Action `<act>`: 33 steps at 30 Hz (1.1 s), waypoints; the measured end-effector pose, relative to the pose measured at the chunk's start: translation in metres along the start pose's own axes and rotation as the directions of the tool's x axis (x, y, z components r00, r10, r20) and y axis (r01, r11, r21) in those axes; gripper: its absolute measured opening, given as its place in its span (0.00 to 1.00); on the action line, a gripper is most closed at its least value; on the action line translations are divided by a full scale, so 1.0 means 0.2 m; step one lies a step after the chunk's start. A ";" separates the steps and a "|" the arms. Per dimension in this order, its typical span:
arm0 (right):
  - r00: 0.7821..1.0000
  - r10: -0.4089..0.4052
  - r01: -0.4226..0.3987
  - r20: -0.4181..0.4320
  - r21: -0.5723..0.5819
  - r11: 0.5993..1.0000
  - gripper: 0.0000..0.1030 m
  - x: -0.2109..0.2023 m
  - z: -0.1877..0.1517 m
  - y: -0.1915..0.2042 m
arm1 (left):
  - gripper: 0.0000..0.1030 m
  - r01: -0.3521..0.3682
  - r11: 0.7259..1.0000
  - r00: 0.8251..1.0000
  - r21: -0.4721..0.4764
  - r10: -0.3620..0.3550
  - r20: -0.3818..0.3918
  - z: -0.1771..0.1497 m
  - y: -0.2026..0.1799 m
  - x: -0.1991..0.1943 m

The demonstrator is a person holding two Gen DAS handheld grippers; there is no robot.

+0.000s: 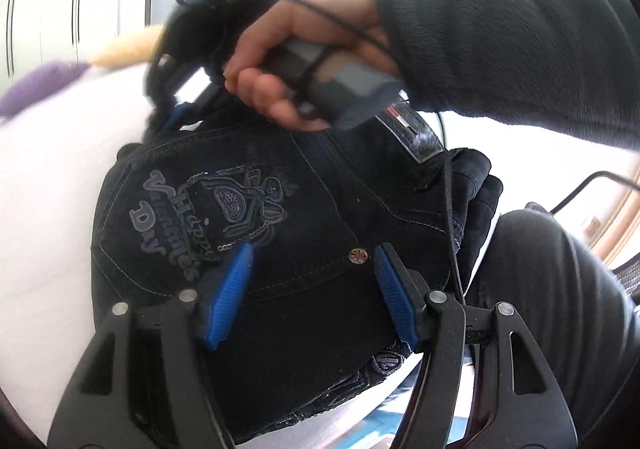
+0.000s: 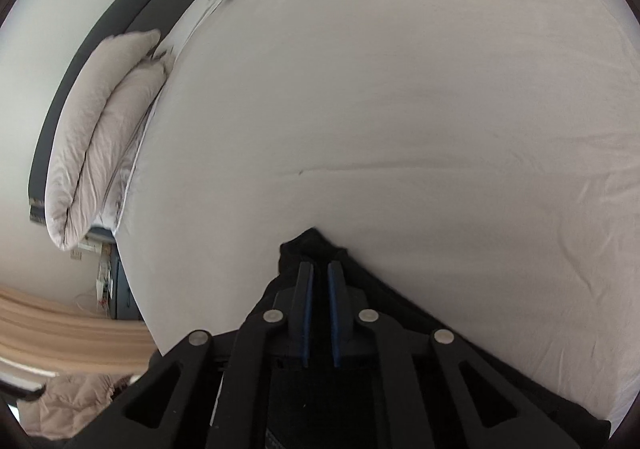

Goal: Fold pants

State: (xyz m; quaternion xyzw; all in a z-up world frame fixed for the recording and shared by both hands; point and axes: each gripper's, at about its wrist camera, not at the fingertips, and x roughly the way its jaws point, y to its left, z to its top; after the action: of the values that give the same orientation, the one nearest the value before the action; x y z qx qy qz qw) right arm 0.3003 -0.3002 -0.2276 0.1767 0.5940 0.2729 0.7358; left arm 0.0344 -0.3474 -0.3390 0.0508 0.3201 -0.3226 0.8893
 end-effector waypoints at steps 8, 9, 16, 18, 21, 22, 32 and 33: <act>0.942 0.296 -0.299 0.160 -0.006 0.954 0.54 -0.47 -0.21 0.05 | 0.61 0.063 0.993 0.998 -0.096 -0.066 -0.024 0.03 0.04 -0.05; 0.913 0.374 -0.372 0.161 -0.047 0.927 0.56 -0.52 -0.29 0.08 | 0.61 0.057 0.995 0.998 -0.081 -0.059 -0.028 0.02 0.03 -0.04; 0.966 0.240 -0.249 0.100 0.090 0.964 0.11 -0.47 -0.77 -0.28 | 0.61 0.078 0.995 0.994 -0.064 -0.082 -0.073 0.04 0.00 -0.12; 0.970 0.186 -0.209 0.154 0.146 0.967 0.00 -0.58 -0.87 -0.41 | 0.61 0.078 0.991 0.993 -0.105 -0.086 -0.076 0.05 0.04 -0.19; 0.960 0.179 -0.220 0.214 0.188 0.957 0.01 -0.74 -1.02 -0.51 | 0.61 0.060 0.983 0.995 -0.176 -0.073 -0.064 0.07 0.12 -0.29; 0.961 0.146 -0.191 0.235 0.181 0.965 0.08 -0.81 -1.06 -0.52 | 0.61 0.053 0.980 0.996 -0.194 -0.065 -0.056 0.09 0.15 -0.32; 0.942 0.148 -0.216 0.301 0.203 0.955 0.82 -0.93 -1.01 -0.54 | 0.80 0.003 0.890 0.976 -0.456 -0.101 -0.191 0.19 0.69 -0.21; 0.949 0.141 -0.209 0.283 0.226 0.951 0.82 -0.89 -1.00 -0.56 | 0.80 -0.019 0.880 0.970 -0.475 -0.099 -0.222 0.18 0.72 -0.20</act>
State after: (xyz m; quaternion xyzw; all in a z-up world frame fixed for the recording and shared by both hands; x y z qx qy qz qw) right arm 0.1029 -0.5104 -0.2015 0.3563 0.5027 0.2337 0.7521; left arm 0.1175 -0.2232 -0.3042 -0.1361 0.4951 -0.2445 0.8225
